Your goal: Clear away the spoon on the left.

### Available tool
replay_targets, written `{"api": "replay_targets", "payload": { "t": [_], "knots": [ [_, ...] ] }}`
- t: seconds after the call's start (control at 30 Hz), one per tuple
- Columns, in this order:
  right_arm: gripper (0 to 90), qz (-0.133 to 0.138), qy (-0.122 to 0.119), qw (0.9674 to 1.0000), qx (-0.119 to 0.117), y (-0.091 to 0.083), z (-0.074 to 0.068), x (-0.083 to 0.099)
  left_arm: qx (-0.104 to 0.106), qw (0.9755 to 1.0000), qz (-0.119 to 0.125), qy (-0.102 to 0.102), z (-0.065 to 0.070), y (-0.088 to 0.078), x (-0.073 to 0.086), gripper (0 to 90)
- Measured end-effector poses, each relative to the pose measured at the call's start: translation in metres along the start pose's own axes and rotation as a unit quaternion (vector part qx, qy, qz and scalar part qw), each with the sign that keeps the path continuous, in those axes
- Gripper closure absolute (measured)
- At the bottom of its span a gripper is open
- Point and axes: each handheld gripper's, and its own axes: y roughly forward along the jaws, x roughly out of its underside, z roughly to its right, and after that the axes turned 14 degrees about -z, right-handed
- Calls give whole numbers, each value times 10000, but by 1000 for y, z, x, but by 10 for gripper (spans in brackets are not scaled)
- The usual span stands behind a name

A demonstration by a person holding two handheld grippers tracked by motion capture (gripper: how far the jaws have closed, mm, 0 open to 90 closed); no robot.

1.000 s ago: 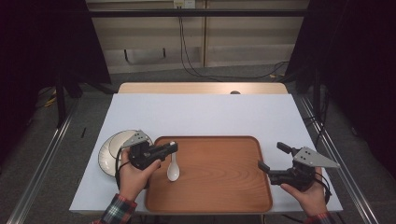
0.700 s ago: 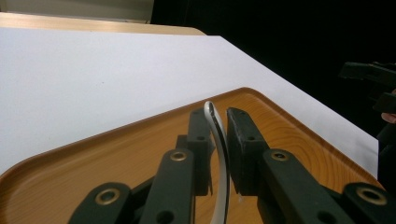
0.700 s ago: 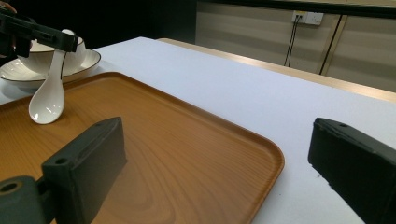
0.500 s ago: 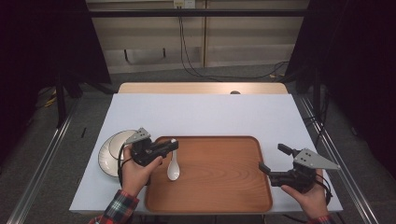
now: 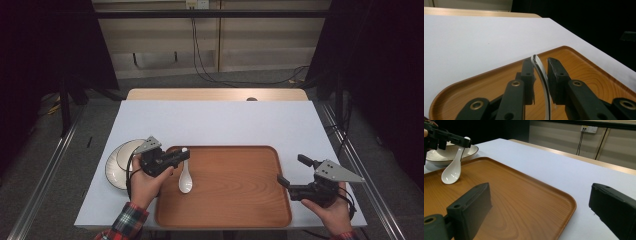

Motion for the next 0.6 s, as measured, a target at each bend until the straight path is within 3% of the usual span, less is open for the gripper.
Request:
{"api": "replay_targets", "payload": {
  "t": [0.3, 0.6],
  "knots": [
    [40, -20, -6, 10000, 27, -1, 0, 0, -169, 9998, -104, -86, -2, 2, 3, 749],
    [42, -37, -6, 10000, -3, -1, 0, 1, -220, 9995, -235, -31, -1, 7, 7, 742]
  ]
}}
